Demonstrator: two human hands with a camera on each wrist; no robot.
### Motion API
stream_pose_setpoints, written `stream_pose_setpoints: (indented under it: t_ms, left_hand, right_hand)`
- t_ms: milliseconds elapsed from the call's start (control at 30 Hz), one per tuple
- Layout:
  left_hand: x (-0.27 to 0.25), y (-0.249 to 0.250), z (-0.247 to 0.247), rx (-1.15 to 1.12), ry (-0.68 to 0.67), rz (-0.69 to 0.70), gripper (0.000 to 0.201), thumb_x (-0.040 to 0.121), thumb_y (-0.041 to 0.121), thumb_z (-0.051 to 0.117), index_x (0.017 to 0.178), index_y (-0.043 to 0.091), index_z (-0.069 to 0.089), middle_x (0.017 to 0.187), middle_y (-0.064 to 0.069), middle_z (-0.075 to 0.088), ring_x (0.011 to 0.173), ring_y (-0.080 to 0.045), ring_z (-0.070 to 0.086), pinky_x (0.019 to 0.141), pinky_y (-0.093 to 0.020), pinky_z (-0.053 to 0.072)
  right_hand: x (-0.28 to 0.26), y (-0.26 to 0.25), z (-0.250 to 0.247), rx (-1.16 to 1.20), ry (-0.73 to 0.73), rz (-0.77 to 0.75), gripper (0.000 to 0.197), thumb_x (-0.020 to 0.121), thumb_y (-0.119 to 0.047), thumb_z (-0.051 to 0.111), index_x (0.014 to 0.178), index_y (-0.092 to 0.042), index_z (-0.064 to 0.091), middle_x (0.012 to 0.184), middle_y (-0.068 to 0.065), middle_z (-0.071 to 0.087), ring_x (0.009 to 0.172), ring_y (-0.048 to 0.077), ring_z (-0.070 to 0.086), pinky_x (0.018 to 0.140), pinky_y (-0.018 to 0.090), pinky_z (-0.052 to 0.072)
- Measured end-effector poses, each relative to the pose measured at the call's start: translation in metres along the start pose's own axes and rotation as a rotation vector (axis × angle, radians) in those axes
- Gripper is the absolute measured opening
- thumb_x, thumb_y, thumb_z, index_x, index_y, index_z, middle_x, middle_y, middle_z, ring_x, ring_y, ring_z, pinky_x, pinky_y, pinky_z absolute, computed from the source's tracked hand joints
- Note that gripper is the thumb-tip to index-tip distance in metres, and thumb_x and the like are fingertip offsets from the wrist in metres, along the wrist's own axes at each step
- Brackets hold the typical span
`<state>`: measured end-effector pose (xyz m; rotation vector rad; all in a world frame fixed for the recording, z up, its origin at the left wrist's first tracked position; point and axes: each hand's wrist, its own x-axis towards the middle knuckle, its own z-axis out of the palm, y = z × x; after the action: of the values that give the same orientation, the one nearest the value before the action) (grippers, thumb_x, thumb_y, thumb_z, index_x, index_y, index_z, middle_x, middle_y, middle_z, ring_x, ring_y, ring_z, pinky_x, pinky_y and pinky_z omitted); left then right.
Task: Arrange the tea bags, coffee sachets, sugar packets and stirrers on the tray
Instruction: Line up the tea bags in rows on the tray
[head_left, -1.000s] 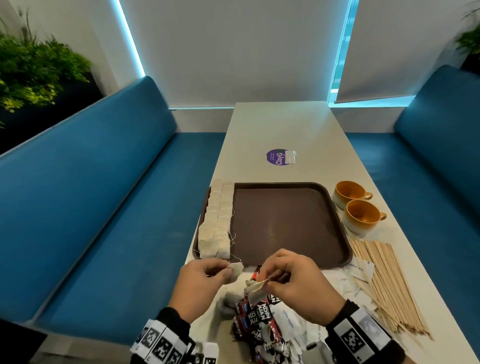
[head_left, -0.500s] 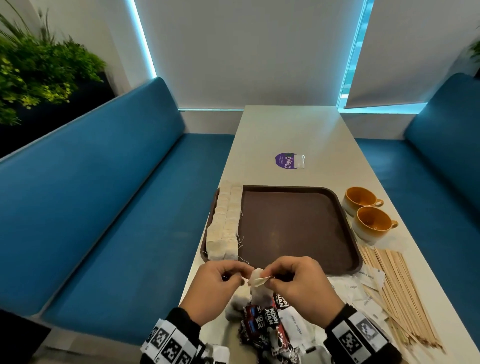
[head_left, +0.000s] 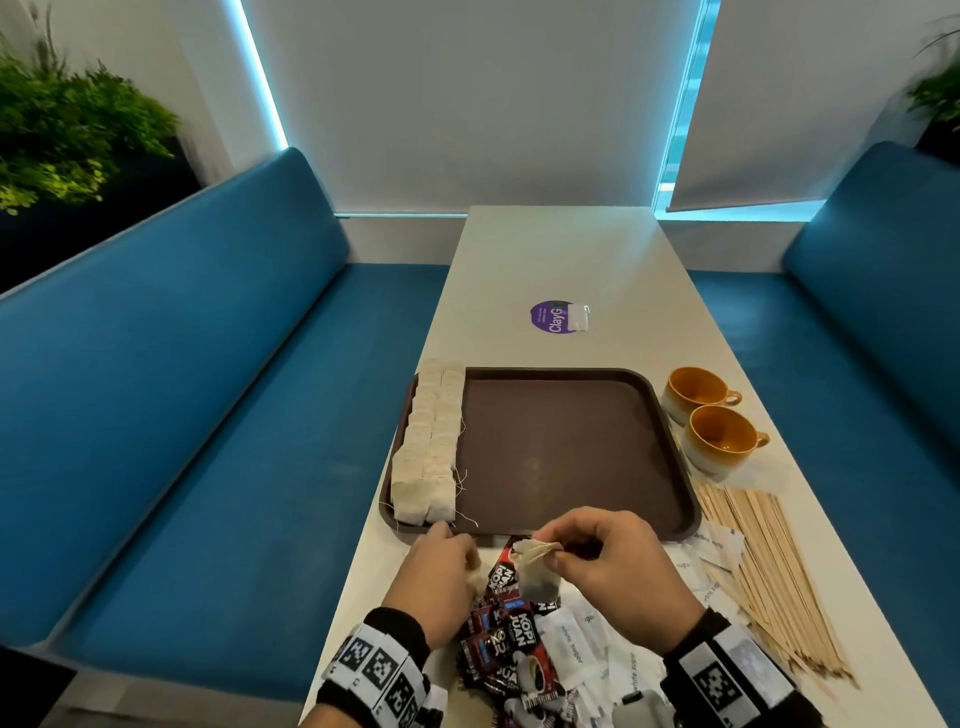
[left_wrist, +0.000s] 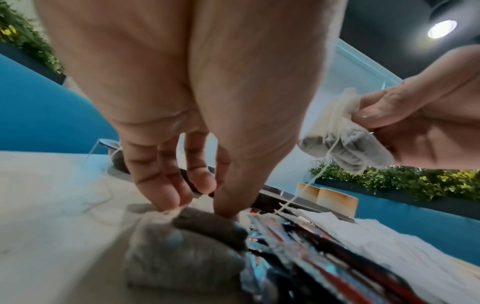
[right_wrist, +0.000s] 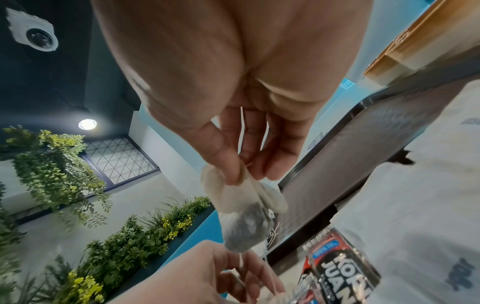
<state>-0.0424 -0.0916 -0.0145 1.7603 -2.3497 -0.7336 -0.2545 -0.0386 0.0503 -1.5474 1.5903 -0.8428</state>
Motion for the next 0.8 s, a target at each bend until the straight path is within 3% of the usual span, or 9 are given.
stream_pose_setpoints:
  t_ms: [133,233,333,600,700,800]
  left_hand:
    - [0.000,0.002,-0.001,-0.027,0.017,-0.003,0.009,0.092,0.031,0.069,0.093,0.026,0.062,0.107,0.010,0.046,0.101,-0.011,0.049,0.090,-0.022,0.044]
    - [-0.002,0.002,-0.005,-0.021,0.009,0.038,0.012,0.093,0.023,0.066,0.089,0.028,0.057,0.101,0.012,0.049,0.097,-0.011,0.050,0.083,-0.020,0.043]
    - [-0.007,0.003,-0.009,-0.029,-0.014,0.086,0.018,0.091,0.014,0.060,0.087,0.029,0.051,0.095,0.012,0.054,0.093,-0.012,0.051,0.079,-0.024,0.046]
    - [-0.024,-0.001,-0.026,-0.558,0.087,-0.039,0.042,0.078,0.001,0.079,0.095,0.032,0.058,0.084,0.001,0.060,0.062,0.001,0.053,0.062,-0.017,0.050]
    - [-0.031,0.003,-0.030,-0.684,0.164,-0.017,0.047,0.072,0.003,0.084,0.100,0.033,0.060,0.084,-0.001,0.062,0.065,-0.001,0.056,0.065,-0.020,0.053]
    - [-0.037,0.008,-0.034,-0.800,0.192,0.039,0.045,0.073,0.005,0.083,0.102,0.033,0.063,0.075,0.003,0.062,0.069,-0.011,0.058,0.068,-0.031,0.055]
  right_hand:
    - [0.000,0.000,0.001,-0.043,0.025,-0.014,0.024,0.085,-0.010,0.076,0.081,-0.033,0.079,0.083,-0.019,0.075,0.081,0.005,0.068,0.075,0.022,0.057]
    - [0.000,0.001,0.002,-0.063,0.029,-0.029,0.024,0.085,-0.012,0.075,0.080,-0.035,0.078,0.085,-0.021,0.074,0.086,0.004,0.069,0.082,0.030,0.059]
    - [-0.001,-0.001,0.003,-0.049,0.023,-0.041,0.025,0.084,-0.010,0.075,0.080,-0.035,0.078,0.085,-0.021,0.074,0.087,0.003,0.069,0.083,0.030,0.059]
    - [-0.002,-0.011,0.008,0.028,-0.064,-0.105,0.025,0.081,-0.003,0.071,0.081,-0.027,0.078,0.084,-0.010,0.077,0.084,0.008,0.072,0.083,0.033,0.060]
    - [-0.003,-0.017,0.016,0.086,-0.188,-0.116,0.026,0.081,-0.001,0.071,0.087,-0.026,0.078,0.081,-0.001,0.075,0.077,0.016,0.070,0.078,0.035,0.060]
    - [-0.001,-0.019,0.026,0.132,-0.219,-0.105,0.040,0.080,0.002,0.072,0.105,-0.029,0.073,0.080,0.000,0.070,0.075,0.014,0.066,0.077,0.027,0.057]
